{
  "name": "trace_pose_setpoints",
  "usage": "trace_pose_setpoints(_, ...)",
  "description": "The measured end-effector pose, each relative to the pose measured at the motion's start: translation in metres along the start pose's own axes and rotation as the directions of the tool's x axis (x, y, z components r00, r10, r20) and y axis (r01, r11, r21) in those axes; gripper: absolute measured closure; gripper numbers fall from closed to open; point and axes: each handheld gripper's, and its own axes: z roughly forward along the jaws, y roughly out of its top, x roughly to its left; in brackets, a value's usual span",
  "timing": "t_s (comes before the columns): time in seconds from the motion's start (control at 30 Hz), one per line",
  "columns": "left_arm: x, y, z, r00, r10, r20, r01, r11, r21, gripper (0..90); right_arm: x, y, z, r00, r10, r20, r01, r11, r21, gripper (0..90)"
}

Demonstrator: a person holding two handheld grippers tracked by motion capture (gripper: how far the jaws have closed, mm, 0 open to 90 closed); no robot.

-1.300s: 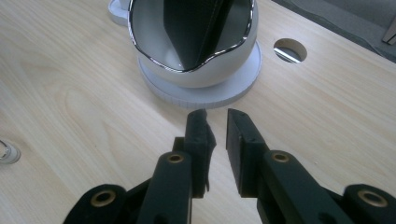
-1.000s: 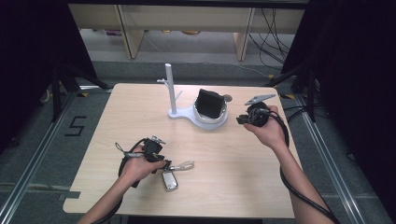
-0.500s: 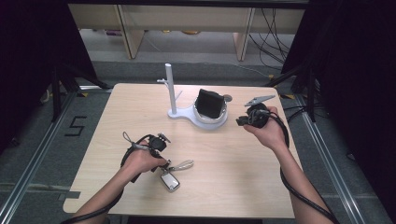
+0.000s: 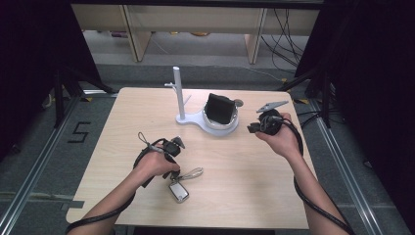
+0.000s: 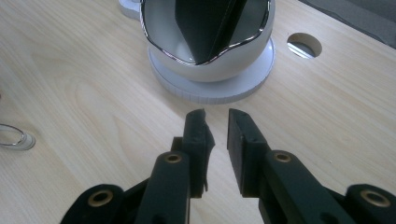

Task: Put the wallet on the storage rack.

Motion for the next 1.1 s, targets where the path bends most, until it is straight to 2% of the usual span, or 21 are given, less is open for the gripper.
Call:
trace_pose_setpoints(0.07,-0.002,0.0,0.001,1.0,-0.006,-0.004,0.006,0.9998,-0.017,62.7,0.001,0.0,0.0,1.0,0.003,-0.003,-0.003,1.0,0.0,78.0)
trace_pose_setpoints(0.13,-0.002,0.001,0.001,0.9999,0.001,-0.014,-0.001,1.0,-0.004,62.7,0.001,0.0,0.0,0.9999,-0.01,-0.006,0.01,1.0,-0.003,77.8)
trace_pose_setpoints(0.3,-0.001,0.001,0.002,0.9999,0.009,-0.012,-0.009,0.9999,0.01,62.5,0.001,0.0,-0.001,1.0,-0.003,-0.005,0.003,1.0,0.004,77.7)
trace_pose_setpoints(0.33,-0.002,0.0,0.004,0.9999,0.003,-0.015,-0.003,1.0,-0.004,62.5,0.001,0.0,-0.001,1.0,0.001,-0.005,-0.001,1.0,0.007,77.7)
trace_pose_setpoints(0.4,-0.001,0.0,0.004,0.9998,0.009,-0.017,-0.009,0.9998,0.02,62.6,0.002,0.0,-0.002,1.0,0.008,-0.005,-0.008,1.0,0.01,77.6)
trace_pose_setpoints(0.5,-0.002,-0.001,0.008,0.9997,0.003,-0.024,-0.003,1.0,0.004,62.9,0.002,0.0,-0.002,1.0,0.003,-0.003,-0.003,1.0,0.005,77.4)
trace_pose_setpoints(0.53,-0.002,0.0,0.008,0.9994,0.015,-0.03,-0.014,0.9997,0.02,63.1,0.003,0.0,-0.002,0.9999,0.006,-0.009,-0.006,1.0,0.006,77.4)
trace_pose_setpoints(0.67,-0.005,-0.002,0.012,0.999,0.012,-0.044,-0.012,0.9999,0.007,66.1,0.002,0.0,-0.002,0.9999,-0.005,-0.011,0.005,1.0,0.0,77.2)
trace_pose_setpoints(0.7,-0.006,-0.002,0.011,0.9982,0.03,-0.051,-0.029,0.9993,0.024,67.1,0.002,0.0,-0.002,0.9999,-0.002,-0.01,0.002,1.0,0.001,77.1)
trace_pose_setpoints(0.73,-0.006,-0.002,0.011,0.9982,0.03,-0.051,-0.029,0.9993,0.024,67.6,0.002,0.0,-0.002,1.0,0.001,-0.009,-0.001,1.0,0.0,77.1)
trace_pose_setpoints(0.77,-0.006,-0.002,0.012,0.995,0.078,-0.063,-0.076,0.9968,0.025,67.9,0.002,0.0,-0.002,1.0,-0.002,-0.005,0.002,1.0,0.0,77.1)
trace_pose_setpoints(0.8,-0.006,-0.002,0.012,0.995,0.078,-0.063,-0.076,0.9968,0.025,68.1,0.002,0.0,-0.002,1.0,-0.002,-0.005,0.002,1.0,0.0,77.1)
trace_pose_setpoints(0.83,-0.006,-0.002,0.01,0.9925,0.104,-0.064,-0.1,0.9933,0.057,68.1,0.002,0.0,-0.003,1.0,0.002,-0.007,-0.002,1.0,0.0,77.0)
trace_pose_setpoints(0.87,-0.006,-0.002,0.009,0.9905,0.12,-0.067,-0.115,0.991,0.067,68.8,0.002,-0.002,0.001,1.0,-0.004,0.004,0.004,0.999,-0.034,77.0)
trace_pose_setpoints(0.9,-0.004,-0.001,0.009,0.9865,0.147,-0.074,-0.14,0.9866,0.084,68.8,0.002,-0.002,0.0,1.0,-0.007,0.007,0.007,1.0,-0.024,77.0)
trace_pose_setpoints(0.93,-0.004,-0.001,0.009,0.9865,0.147,-0.074,-0.14,0.9866,0.084,68.9,0.002,-0.002,0.0,1.0,-0.006,0.004,0.006,1.0,-0.019,77.0)
trace_pose_setpoints(1.0,-0.001,-0.001,0.009,0.977,0.195,-0.087,-0.187,0.9783,0.089,69.1,0.002,-0.002,-0.001,1.0,-0.005,-0.002,0.005,1.0,-0.006,77.0)
trace_pose_setpoints(1.03,0.002,0.0,0.008,0.9666,0.237,-0.098,-0.228,0.9693,0.092,69.3,0.002,-0.002,-0.001,1.0,-0.005,-0.004,0.005,1.0,-0.006,77.0)
trace_pose_setpoints(1.07,0.003,0.0,0.008,0.9659,0.238,-0.103,-0.229,0.9692,0.09,69.3,0.001,-0.002,-0.001,1.0,-0.007,-0.003,0.007,1.0,-0.007,76.8)
trace_pose_setpoints(1.1,0.006,0.001,0.008,0.968,0.229,-0.102,-0.222,0.9717,0.082,69.3,0.001,-0.002,0.0,1.0,-0.006,0.0,0.006,1.0,-0.006,76.8)
